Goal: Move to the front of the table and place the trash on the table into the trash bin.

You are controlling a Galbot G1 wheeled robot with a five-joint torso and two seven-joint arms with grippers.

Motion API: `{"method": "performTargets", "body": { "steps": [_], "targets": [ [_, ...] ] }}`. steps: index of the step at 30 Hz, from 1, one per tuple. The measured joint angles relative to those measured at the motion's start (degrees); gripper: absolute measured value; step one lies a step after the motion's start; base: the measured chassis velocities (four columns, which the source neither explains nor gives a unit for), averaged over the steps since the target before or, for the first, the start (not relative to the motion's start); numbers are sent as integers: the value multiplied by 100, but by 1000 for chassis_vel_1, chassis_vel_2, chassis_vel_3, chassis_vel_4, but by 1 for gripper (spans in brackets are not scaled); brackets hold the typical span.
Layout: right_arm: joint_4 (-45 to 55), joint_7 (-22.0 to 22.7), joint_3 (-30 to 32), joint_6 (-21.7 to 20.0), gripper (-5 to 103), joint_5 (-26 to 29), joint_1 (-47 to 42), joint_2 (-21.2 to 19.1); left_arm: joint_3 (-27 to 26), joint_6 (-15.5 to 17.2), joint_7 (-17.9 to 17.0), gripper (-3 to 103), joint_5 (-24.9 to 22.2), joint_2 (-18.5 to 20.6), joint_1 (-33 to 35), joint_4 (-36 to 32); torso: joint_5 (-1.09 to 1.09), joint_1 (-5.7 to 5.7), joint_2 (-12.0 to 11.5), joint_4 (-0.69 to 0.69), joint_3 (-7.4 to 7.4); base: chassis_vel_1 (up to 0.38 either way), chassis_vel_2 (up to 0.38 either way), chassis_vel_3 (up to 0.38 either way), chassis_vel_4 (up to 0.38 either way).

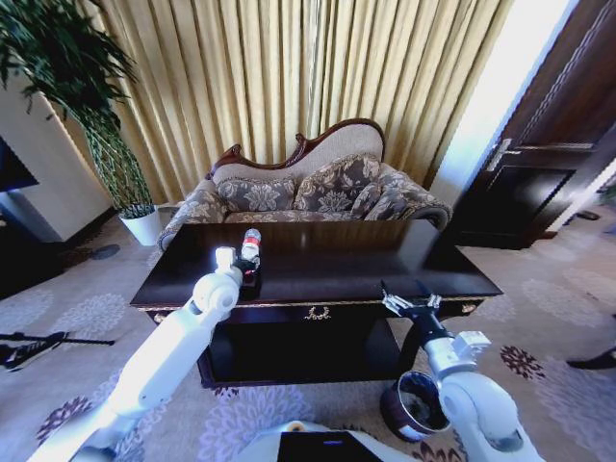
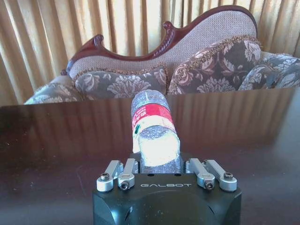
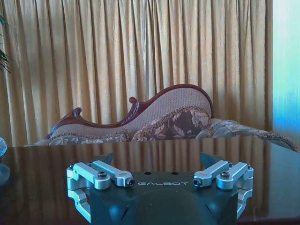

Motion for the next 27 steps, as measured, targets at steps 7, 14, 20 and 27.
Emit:
{"method": "performTargets", "body": {
  "steps": [7,14,20,27],
  "targets": [
    [134,66,-51,-19,100,233,26,-132,78,-890,798,30,1648,234,162,192,0,0,0,1,0,0,0,0,0],
    [154,67,-145,-150,100,1583,291,-657,85,-2356,1590,30,3526,558,298,458,-1,0,0,0,0,0,0,0,0],
    [-3,-45,-329,-299,100,2448,814,-1007,247,-3403,1859,30,4511,921,312,569,-1,0,0,0,0,0,0,0,0],
    [-342,-95,-931,-486,100,3320,1989,-1452,771,-3970,1657,30,4690,1227,-28,321,-1,0,0,0,0,0,0,0,0]
  ]
}}
